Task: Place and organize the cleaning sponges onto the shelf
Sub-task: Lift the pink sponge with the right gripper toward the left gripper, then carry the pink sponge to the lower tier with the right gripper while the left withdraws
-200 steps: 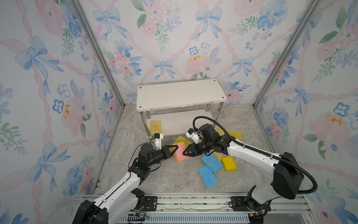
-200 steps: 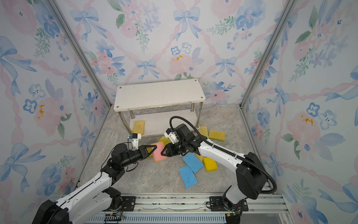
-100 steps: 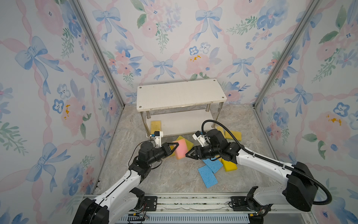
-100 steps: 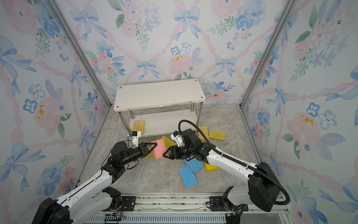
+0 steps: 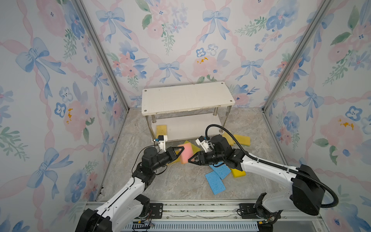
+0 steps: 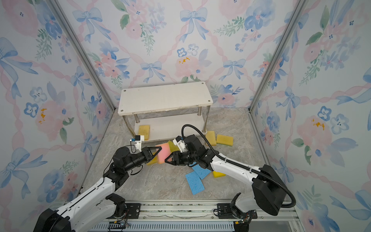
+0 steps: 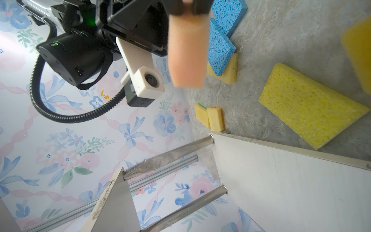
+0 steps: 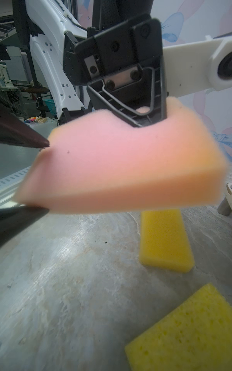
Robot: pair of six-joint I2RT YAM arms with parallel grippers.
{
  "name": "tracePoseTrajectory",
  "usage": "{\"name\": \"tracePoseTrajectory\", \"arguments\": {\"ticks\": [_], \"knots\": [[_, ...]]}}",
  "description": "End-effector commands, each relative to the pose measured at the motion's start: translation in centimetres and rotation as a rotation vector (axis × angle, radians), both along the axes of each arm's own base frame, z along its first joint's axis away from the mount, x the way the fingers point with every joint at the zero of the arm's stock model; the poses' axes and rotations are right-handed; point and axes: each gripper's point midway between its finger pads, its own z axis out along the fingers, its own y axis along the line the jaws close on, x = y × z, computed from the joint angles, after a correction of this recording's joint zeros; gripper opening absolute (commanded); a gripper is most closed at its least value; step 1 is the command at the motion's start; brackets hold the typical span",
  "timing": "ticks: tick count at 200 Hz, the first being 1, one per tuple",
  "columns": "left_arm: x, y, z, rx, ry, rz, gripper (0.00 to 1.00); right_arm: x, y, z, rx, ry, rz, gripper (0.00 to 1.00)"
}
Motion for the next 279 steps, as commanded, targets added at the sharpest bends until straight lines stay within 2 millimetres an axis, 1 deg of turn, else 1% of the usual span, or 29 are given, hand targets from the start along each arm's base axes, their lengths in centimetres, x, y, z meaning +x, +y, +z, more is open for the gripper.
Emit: {"name": "tracePoseTrajectory", "arguments": {"ticks": [1, 14, 39, 63, 68, 72, 82, 96, 106, 111, 121, 146, 153, 156, 175, 181, 183, 187, 210, 224, 243, 265, 279], "knots": [[-0.2, 0.2, 0.7, -0.021, -0.024, -0.001, 0.09, 0.0, 0.4, 0.0, 0.009, -0.006, -0.013, 0.42], [-0.2, 0.3, 0.7, -0.021, -0.023, 0.000, 0.09, 0.3, 0.4, 0.2, 0.006, -0.014, -0.026, 0.35], [-0.3, 0.3, 0.8, -0.025, -0.027, 0.000, 0.09, 0.7, 0.4, 0.4, 0.000, -0.028, -0.043, 0.20], [-0.4, 0.6, 0.7, -0.025, -0.031, 0.004, 0.09, 0.9, 0.4, 0.4, -0.018, -0.043, -0.050, 0.11], [-0.3, 0.7, 0.8, -0.025, -0.033, 0.006, 0.10, 0.9, 0.4, 0.4, -0.021, -0.046, -0.054, 0.10], [-0.4, 0.8, 0.7, -0.024, -0.035, 0.006, 0.14, 1.0, 0.3, 0.4, -0.024, -0.048, -0.057, 0.09], [-0.4, 1.0, 0.9, -0.015, -0.050, 0.011, 0.29, 1.2, 0.3, 0.5, -0.029, -0.051, -0.065, 0.09], [-0.3, 1.6, 0.9, 0.032, -0.069, 0.035, 0.41, 1.5, 0.2, 0.4, -0.042, -0.051, -0.082, 0.08], [0.0, 2.4, 0.6, 0.118, -0.077, 0.074, 0.51, 1.8, 0.2, 0.3, -0.056, -0.051, -0.094, 0.08], [0.1, 2.9, 0.5, 0.168, -0.080, 0.096, 0.54, 1.9, 0.2, 0.2, -0.066, -0.049, -0.099, 0.08], [0.2, 4.2, 0.3, 0.252, -0.082, 0.154, 0.57, 2.4, 0.4, 0.0, -0.078, -0.048, -0.110, 0.08], [0.1, 8.0, 0.0, 0.363, -0.058, 0.326, 0.67, 3.9, 1.2, -0.9, -0.104, -0.026, -0.142, 0.08], [0.1, 8.9, -0.5, 0.389, -0.034, 0.364, 0.69, 4.5, 1.5, -1.1, -0.107, -0.017, -0.154, 0.08], [-0.2, 9.4, 0.0, 0.383, -0.050, 0.386, 0.70, 4.8, 1.6, -1.2, -0.107, -0.014, -0.159, 0.08], [-0.7, 11.2, 0.3, 0.403, -0.051, 0.459, 0.72, 6.7, 2.6, -1.7, -0.114, -0.009, -0.197, 0.08], [-0.8, 11.8, 0.5, 0.413, -0.055, 0.487, 0.73, 7.3, 2.8, -1.2, -0.107, -0.014, -0.208, 0.08], [-0.9, 12.0, 0.7, 0.415, -0.059, 0.495, 0.73, 7.6, 3.0, -2.1, -0.122, -0.003, -0.210, 0.08], [-1.0, 12.5, 1.0, 0.422, -0.065, 0.515, 0.73, 8.0, 3.2, -2.4, -0.128, 0.001, -0.215, 0.08], [-2.0, 15.0, 3.1, 0.465, -0.116, 0.632, 0.75, 10.3, 4.6, -3.2, -0.114, 0.023, -0.243, 0.08], [-2.6, 16.1, 4.1, 0.494, -0.144, 0.679, 0.75, 11.6, 5.5, -3.6, -0.096, 0.042, -0.258, 0.08], [-2.9, 16.6, 4.5, 0.529, -0.157, 0.689, 0.76, 13.4, 6.4, -4.2, -0.076, 0.066, -0.287, 0.08], [-2.9, 16.4, 4.4, 0.543, -0.156, 0.671, 0.77, 15.3, 7.1, -4.6, -0.059, 0.079, -0.314, 0.08], [-3.0, 16.3, 4.6, 0.544, -0.163, 0.666, 0.78, 16.2, 7.6, -4.7, -0.059, 0.080, -0.318, 0.08]]}}
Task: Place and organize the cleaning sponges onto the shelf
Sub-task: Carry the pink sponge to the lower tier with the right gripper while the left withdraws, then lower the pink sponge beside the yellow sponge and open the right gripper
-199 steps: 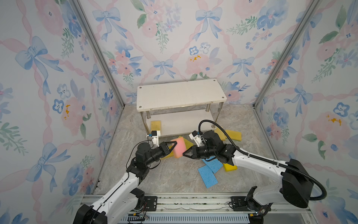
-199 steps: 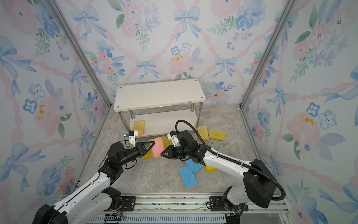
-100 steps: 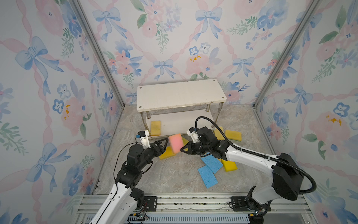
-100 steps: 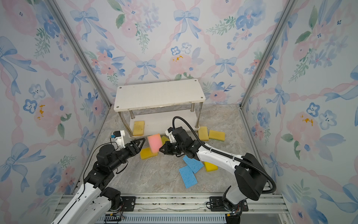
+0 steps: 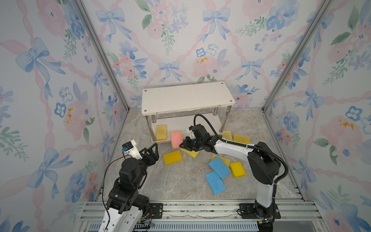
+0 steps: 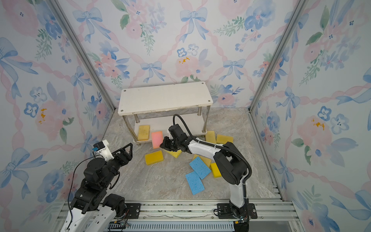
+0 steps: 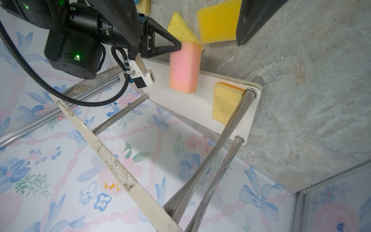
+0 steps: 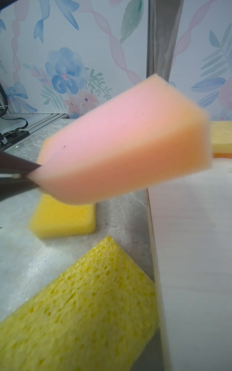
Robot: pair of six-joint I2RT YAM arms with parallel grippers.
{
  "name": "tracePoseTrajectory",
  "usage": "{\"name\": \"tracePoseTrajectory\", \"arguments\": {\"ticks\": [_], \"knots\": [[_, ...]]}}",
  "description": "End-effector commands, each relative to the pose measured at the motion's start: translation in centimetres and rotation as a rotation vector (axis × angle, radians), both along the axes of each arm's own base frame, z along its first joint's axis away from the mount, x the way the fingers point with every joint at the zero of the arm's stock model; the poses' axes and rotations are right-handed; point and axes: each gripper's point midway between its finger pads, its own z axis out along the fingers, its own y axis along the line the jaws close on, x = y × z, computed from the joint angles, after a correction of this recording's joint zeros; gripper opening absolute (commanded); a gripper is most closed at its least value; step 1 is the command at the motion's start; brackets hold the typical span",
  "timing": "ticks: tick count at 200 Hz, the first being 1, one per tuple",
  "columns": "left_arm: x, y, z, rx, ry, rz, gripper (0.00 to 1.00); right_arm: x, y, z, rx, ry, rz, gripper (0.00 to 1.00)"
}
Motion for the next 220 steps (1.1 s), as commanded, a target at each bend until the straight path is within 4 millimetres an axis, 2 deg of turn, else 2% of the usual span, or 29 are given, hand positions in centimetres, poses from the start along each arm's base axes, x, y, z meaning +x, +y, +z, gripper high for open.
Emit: {"name": "tracePoseTrajectory", "arguments": {"ticks": [1, 32, 61, 128, 151, 170, 220], "knots": [[-0.2, 0.7, -0.5, 0.064, 0.028, 0.019, 0.78, 2.3, 1.1, 1.4, 0.050, -0.016, -0.031, 0.08], [-0.3, 0.8, -0.1, 0.078, 0.017, 0.019, 0.78, 3.9, 1.4, 1.4, 0.037, -0.026, -0.042, 0.08], [-0.2, 0.6, -0.4, 0.082, 0.028, 0.014, 0.79, 5.0, 1.4, 0.7, 0.036, -0.013, -0.056, 0.08], [-0.2, 0.4, -1.0, 0.090, 0.038, -0.001, 0.82, 6.4, 2.6, -0.4, 0.033, 0.003, -0.050, 0.09], [-0.2, 0.5, -1.0, 0.091, 0.040, 0.002, 0.83, 6.6, 2.8, -0.4, 0.033, 0.003, -0.050, 0.14], [-0.1, 0.5, -1.1, 0.092, 0.044, 0.002, 0.83, 6.7, 2.9, -0.4, 0.041, 0.003, -0.052, 0.25], [-0.1, 0.5, -1.2, 0.091, 0.046, 0.002, 0.83, 6.5, 3.1, -0.5, 0.044, 0.000, -0.045, 0.38]]}}
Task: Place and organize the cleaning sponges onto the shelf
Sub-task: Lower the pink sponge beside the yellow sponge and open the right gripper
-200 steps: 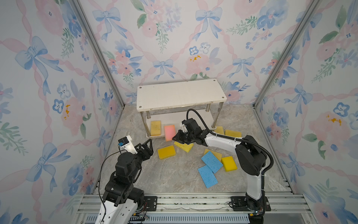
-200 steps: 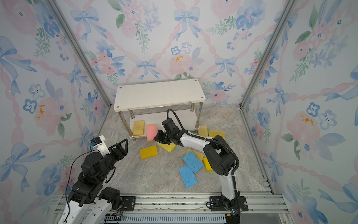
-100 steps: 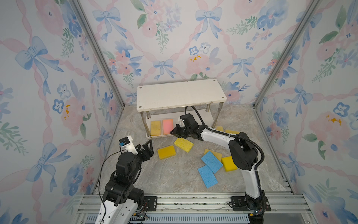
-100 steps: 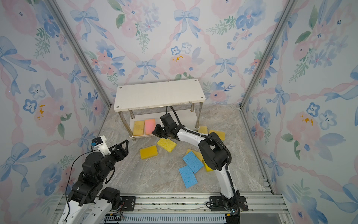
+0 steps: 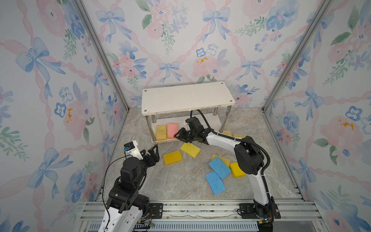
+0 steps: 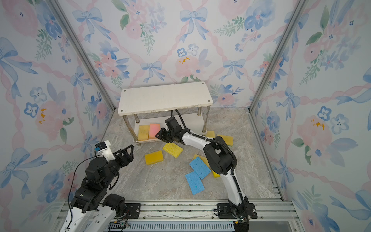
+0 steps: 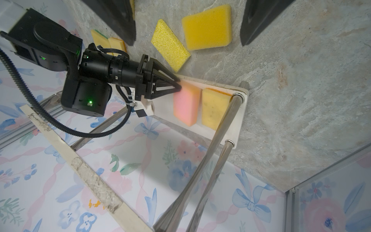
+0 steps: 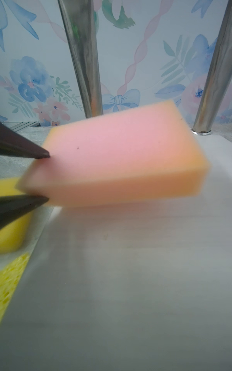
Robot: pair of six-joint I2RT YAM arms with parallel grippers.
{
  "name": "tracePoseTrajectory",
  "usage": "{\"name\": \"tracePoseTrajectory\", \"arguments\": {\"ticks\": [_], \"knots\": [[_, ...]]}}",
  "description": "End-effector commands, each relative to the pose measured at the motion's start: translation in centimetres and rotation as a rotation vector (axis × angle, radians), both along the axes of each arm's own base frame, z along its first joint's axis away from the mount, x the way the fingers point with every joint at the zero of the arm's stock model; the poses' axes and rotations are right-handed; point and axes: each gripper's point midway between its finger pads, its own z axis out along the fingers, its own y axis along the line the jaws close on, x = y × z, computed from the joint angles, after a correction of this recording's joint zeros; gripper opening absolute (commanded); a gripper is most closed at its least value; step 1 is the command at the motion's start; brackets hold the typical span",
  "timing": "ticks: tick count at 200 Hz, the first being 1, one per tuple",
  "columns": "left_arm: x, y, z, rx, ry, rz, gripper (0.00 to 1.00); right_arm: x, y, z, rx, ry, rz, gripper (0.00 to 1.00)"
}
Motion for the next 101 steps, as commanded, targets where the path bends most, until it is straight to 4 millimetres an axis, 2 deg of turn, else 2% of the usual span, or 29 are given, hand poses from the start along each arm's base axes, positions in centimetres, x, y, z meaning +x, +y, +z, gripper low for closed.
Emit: {"name": "tracePoseTrajectory", "arguments": {"ticks": [1, 53, 75, 101], "knots": [[0.0, 0.2, -0.2, 0.021, 0.005, 0.002, 0.83, 0.4, 0.3, -0.1, 0.007, 0.000, 0.006, 0.38], [0.0, 0.2, -0.3, 0.017, 0.010, 0.003, 0.84, 0.0, -0.5, 0.7, 0.016, -0.020, -0.006, 0.43], [0.0, 0.1, -0.2, 0.015, 0.006, 0.000, 0.84, 0.2, -0.9, 0.4, -0.006, -0.017, -0.022, 0.43], [-0.1, 0.1, -0.1, 0.013, 0.001, -0.002, 0.84, 0.5, -0.8, 0.2, -0.004, -0.018, -0.027, 0.37]]}}
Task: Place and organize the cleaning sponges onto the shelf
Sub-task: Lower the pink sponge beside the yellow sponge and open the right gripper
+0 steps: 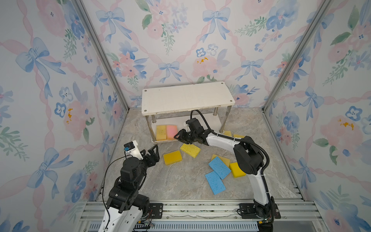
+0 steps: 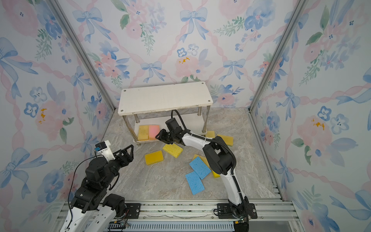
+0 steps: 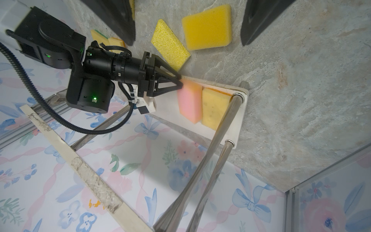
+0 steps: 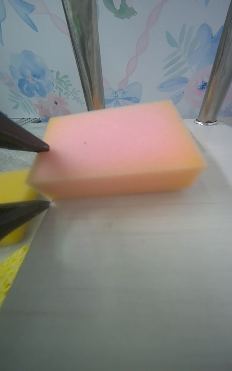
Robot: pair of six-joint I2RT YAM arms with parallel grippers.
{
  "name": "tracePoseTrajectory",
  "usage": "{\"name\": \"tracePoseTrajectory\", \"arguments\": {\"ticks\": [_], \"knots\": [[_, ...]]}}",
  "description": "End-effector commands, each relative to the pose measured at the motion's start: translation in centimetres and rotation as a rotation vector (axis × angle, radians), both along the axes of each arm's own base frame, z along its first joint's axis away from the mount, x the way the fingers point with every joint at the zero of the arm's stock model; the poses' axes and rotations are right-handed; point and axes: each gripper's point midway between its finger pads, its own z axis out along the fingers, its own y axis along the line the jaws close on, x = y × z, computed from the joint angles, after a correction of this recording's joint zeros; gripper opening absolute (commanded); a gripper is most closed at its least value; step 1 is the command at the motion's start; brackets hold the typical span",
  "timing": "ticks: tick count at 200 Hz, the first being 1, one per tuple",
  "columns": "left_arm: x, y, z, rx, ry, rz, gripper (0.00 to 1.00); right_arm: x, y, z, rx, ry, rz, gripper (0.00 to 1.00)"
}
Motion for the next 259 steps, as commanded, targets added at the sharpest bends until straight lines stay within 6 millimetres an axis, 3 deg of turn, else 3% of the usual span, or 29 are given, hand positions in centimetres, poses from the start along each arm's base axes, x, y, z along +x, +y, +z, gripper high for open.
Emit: {"name": "tracePoseTrajectory", "arguments": {"ticks": [1, 41, 116, 165, 182, 221, 259], "knots": [[-0.1, 0.1, -0.1, 0.013, 0.002, -0.002, 0.84, 0.7, -0.4, 1.2, 0.009, -0.026, -0.022, 0.36], [-0.1, 0.1, -0.2, 0.017, 0.006, -0.003, 0.85, 0.8, -0.4, 1.2, 0.018, -0.030, -0.031, 0.18], [0.0, 0.0, -0.1, 0.013, 0.006, -0.004, 0.85, 0.9, -1.5, 3.2, 0.000, -0.091, -0.066, 0.16], [0.0, 0.0, 0.0, 0.013, 0.006, -0.005, 0.85, 1.0, -1.5, 3.1, -0.006, -0.091, -0.076, 0.15], [0.0, 0.0, -0.1, 0.014, 0.008, -0.006, 0.85, 1.0, -1.2, 2.8, -0.003, -0.086, -0.071, 0.18], [0.0, 0.0, 0.0, 0.018, 0.004, -0.008, 0.86, 0.8, -0.5, 2.6, 0.008, -0.083, -0.060, 0.42], [0.0, 0.0, 0.0, 0.018, 0.005, -0.007, 0.86, 0.6, -0.2, 2.7, 0.016, -0.083, -0.051, 0.45]]}}
